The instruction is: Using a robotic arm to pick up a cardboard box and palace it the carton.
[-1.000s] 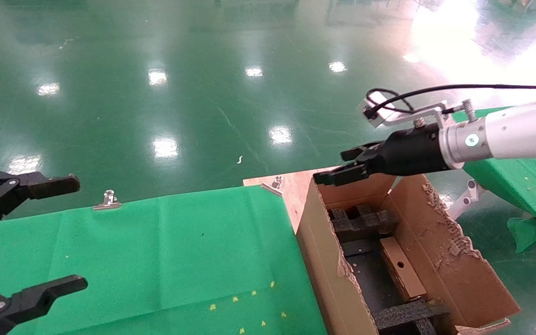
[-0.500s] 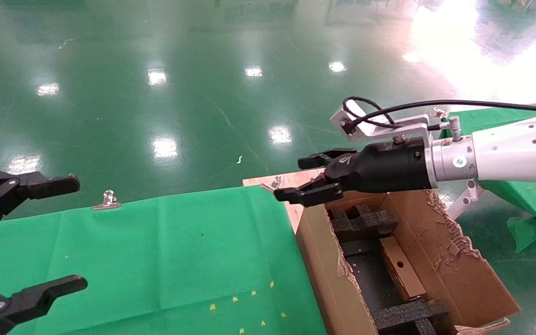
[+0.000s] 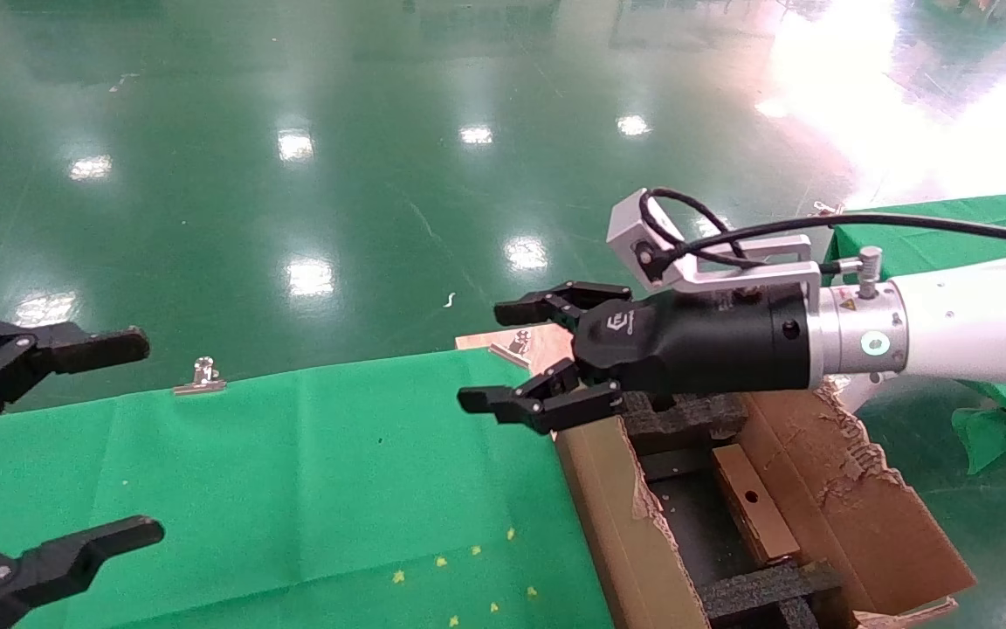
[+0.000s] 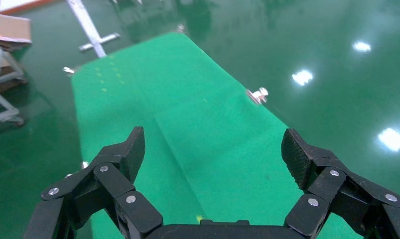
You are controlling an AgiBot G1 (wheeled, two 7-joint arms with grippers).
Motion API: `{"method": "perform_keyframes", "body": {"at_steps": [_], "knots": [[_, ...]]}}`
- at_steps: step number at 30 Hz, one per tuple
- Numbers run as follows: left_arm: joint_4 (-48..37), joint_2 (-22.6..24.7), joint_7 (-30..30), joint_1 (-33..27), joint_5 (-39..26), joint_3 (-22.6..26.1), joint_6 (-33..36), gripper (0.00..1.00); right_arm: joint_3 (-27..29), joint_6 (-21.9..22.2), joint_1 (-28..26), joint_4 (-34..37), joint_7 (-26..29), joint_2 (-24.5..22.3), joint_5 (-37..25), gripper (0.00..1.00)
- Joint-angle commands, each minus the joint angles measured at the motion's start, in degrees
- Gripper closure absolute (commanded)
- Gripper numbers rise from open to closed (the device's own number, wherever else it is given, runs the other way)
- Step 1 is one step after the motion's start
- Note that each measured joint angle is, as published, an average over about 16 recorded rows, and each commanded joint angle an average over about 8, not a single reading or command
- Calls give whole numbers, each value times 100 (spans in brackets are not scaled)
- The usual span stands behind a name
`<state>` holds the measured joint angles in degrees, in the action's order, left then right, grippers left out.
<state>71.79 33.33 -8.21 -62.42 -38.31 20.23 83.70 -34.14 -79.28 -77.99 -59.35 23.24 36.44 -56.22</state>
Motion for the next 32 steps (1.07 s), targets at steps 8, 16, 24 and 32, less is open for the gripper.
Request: {"method": "perform_keyframes", "body": {"at_steps": [8, 16, 24, 32], "knots": [[0, 0, 0, 0, 0, 0, 0, 0, 673, -238, 610, -528, -464, -53, 533, 0], [0, 0, 0, 0, 0, 1, 0, 0, 1266, -448, 1147, -993, -872, -99, 1003, 0], [-1, 0, 1, 0, 1, 1, -1, 0, 1806, -639, 1638, -1419, -1238, -140, 1433, 0], [-2, -1, 1, 1, 2, 0, -2, 0, 1963, -699, 1782, -1542, -1320, -153, 1571, 0]]}}
